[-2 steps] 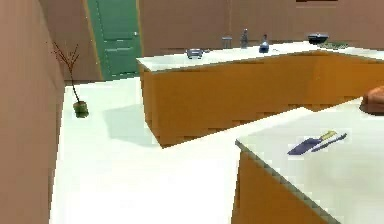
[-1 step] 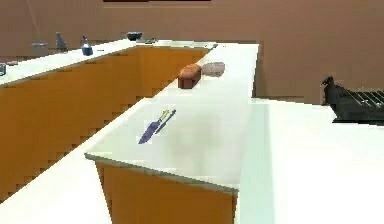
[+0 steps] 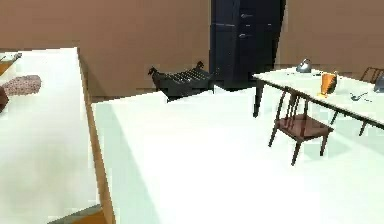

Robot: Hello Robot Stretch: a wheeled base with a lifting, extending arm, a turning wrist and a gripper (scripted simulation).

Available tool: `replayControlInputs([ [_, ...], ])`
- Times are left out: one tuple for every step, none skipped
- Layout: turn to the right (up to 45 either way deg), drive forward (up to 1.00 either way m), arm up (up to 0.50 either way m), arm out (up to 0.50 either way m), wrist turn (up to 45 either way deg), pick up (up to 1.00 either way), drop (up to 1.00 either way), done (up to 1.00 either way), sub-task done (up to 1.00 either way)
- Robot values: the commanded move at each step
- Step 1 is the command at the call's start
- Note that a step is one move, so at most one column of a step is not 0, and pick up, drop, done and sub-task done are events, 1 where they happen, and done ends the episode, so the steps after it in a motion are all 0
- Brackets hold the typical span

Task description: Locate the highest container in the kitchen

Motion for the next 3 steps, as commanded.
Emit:
replayControlInputs([
  [45.0,0.00,0.00,0.00,0.0,0.00,0.00,0.00,0.00],
  [0.0,1.00,0.00,0.00,0.0,0.00,0.00,0.00,0.00],
  [3.0,0.00,0.00,0.00,0.0,0.00,0.00,0.00,0.00],
])
